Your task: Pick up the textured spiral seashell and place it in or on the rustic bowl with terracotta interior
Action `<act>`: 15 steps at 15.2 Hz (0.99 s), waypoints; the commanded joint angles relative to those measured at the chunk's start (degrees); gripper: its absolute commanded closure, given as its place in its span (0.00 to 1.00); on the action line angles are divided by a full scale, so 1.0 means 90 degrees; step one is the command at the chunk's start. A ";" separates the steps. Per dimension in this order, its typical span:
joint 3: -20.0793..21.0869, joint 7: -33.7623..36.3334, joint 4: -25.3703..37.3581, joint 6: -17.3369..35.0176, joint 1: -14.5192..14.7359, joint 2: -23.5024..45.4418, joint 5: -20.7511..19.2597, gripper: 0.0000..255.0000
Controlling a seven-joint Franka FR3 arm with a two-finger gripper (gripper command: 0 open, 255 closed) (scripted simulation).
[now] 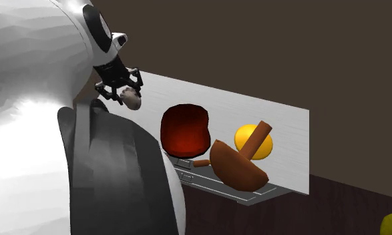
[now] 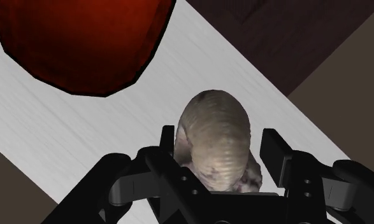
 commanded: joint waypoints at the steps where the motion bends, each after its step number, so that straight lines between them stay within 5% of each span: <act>1: -0.0041 -0.0214 -0.0413 0.0184 -0.0207 -0.0280 0.0051 1.00; 15: -0.0682 -0.2015 -0.2523 0.1158 -0.1499 -0.1812 0.0245 1.00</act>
